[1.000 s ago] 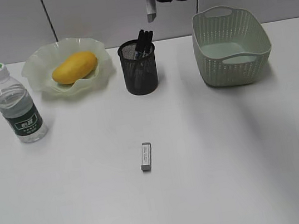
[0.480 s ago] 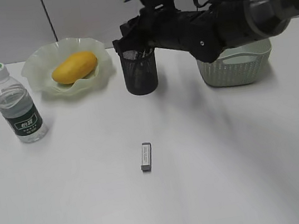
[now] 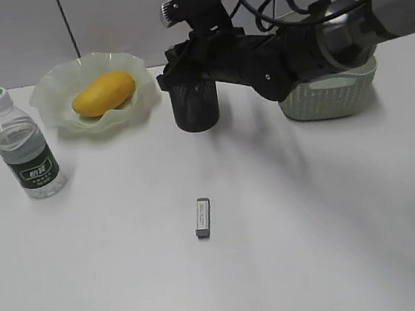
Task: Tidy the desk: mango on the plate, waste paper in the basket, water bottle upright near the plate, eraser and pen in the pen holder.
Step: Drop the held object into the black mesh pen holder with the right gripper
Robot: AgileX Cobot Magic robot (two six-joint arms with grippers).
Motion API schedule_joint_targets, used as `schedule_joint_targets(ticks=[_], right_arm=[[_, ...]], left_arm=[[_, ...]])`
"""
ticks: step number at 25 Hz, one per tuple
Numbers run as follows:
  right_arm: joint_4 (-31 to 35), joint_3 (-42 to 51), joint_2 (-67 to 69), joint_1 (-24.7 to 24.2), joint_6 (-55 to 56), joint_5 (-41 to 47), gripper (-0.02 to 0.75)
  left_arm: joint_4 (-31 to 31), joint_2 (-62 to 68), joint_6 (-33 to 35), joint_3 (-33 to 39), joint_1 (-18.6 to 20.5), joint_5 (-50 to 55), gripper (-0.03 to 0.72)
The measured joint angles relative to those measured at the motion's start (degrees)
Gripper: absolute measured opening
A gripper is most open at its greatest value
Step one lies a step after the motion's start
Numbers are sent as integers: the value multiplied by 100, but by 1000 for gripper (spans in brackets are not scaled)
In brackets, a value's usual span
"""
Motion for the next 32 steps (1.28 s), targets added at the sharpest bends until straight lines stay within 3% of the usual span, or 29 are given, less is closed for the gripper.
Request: schedule_joint_targets(ticks=[11,13,17,19,28,32], right_arm=[[1038,0,27,0,-1136,-103,106],[1064,0,27,0,-1147,-110,155],[1071,0,27,0,-1187,-168,356],[1076,0,27,0,-1248,-244,394],[1064,0,-512,17,-1288,-368,417],[1032,-6,-1405,22,-1290,207,414]], left_arm=[[0,0,-12,0,0,0,379],[0,0,-12,0,0,0,379],[0,0,-16,0,0,0,379],[0,0,-16,0,0,0,379],[0,0,-16,0,0,0,379],[0,0,-16,0,0,0,379]])
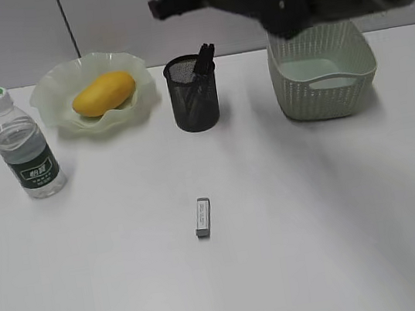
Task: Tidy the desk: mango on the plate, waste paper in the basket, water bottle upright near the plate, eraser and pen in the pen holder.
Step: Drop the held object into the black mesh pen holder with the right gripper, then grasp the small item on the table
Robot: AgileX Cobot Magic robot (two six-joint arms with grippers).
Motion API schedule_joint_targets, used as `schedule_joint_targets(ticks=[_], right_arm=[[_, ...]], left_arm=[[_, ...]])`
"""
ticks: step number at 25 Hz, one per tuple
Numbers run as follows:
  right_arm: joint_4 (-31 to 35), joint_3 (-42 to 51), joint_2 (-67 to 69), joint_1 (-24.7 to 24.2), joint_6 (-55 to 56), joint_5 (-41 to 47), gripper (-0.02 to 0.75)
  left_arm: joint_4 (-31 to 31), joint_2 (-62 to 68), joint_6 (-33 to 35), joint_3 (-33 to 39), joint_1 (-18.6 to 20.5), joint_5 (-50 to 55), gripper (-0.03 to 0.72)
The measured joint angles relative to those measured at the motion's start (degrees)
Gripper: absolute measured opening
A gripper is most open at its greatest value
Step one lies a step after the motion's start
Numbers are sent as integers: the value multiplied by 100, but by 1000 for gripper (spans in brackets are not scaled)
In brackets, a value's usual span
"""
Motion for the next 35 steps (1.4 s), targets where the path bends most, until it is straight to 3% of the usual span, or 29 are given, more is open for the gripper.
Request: schedule_joint_targets(ticks=[3,10,20,26,35], right_arm=[[0,-14,-706,0,0,1067,394],[-45,-29,-1861,13,0,4487,365],[-228,-46,-2103,13,37,8757,365],[-475,-46,-2180,-427,510,9194,363],[-441,14,-2811,-2263,634,9211,363]], left_arm=[[2,0,0,0,0,0,379],[30,0,0,0,0,0,379],[30,0,0,0,0,0,379],[24,0,0,0,0,0,379],[24,0,0,0,0,0,379]])
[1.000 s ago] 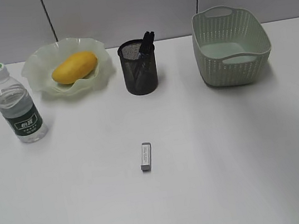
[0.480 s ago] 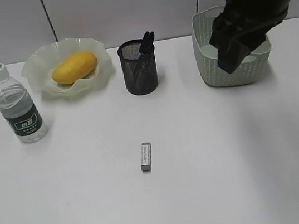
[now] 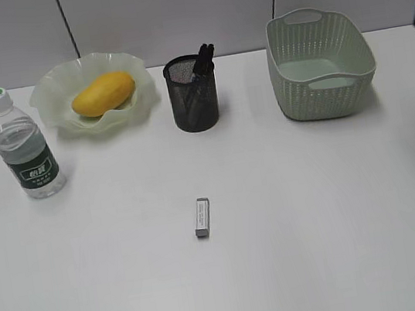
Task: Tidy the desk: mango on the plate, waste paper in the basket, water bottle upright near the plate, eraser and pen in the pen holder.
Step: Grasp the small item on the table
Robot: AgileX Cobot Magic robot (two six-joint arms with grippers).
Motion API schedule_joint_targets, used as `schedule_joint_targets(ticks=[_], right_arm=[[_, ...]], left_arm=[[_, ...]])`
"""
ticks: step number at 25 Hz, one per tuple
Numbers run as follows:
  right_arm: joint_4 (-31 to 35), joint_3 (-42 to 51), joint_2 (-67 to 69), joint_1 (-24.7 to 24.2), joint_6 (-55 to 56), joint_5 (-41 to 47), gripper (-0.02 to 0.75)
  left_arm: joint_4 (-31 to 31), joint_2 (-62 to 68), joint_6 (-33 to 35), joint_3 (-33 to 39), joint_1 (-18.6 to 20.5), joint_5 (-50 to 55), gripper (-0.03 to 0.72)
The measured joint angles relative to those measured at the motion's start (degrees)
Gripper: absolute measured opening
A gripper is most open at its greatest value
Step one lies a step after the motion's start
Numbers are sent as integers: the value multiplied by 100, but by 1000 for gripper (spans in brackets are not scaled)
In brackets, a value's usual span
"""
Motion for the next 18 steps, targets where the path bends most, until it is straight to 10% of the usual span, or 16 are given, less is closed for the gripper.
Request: schedule_joint_targets(ticks=[18], right_arm=[[114,3946,-3508,-686,235,-805,363]], left_arm=[[10,765,0,-14,0,26,379]])
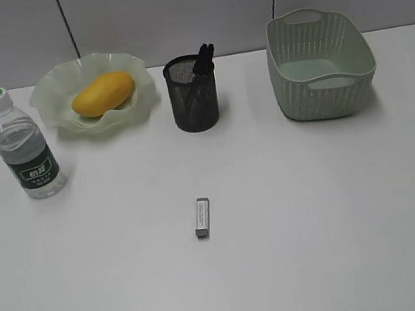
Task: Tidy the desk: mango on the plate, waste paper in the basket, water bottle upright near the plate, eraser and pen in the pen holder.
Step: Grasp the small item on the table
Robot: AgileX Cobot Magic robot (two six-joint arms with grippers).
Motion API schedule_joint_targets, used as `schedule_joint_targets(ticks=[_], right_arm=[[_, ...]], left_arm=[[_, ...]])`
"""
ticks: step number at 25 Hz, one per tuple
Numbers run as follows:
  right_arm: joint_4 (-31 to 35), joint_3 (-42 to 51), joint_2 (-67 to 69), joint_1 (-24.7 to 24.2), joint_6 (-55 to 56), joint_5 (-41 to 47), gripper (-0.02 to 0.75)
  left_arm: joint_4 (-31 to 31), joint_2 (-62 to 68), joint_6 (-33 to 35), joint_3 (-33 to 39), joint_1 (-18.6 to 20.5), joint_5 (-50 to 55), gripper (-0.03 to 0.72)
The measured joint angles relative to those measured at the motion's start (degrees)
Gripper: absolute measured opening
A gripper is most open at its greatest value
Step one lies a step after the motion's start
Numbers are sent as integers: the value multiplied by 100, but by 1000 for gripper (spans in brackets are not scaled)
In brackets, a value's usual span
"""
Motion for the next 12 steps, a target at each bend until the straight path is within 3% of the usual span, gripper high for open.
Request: schedule_joint_targets(ticks=[5,12], right_arm=[[-160,834,-1375,0,0,-242,363],[-179,1235,-2950,0,132,-229,363]], left_arm=[[-4,803,0,-169,-400,-145,379],[500,1827,-29,-489,-1862,-144,379]])
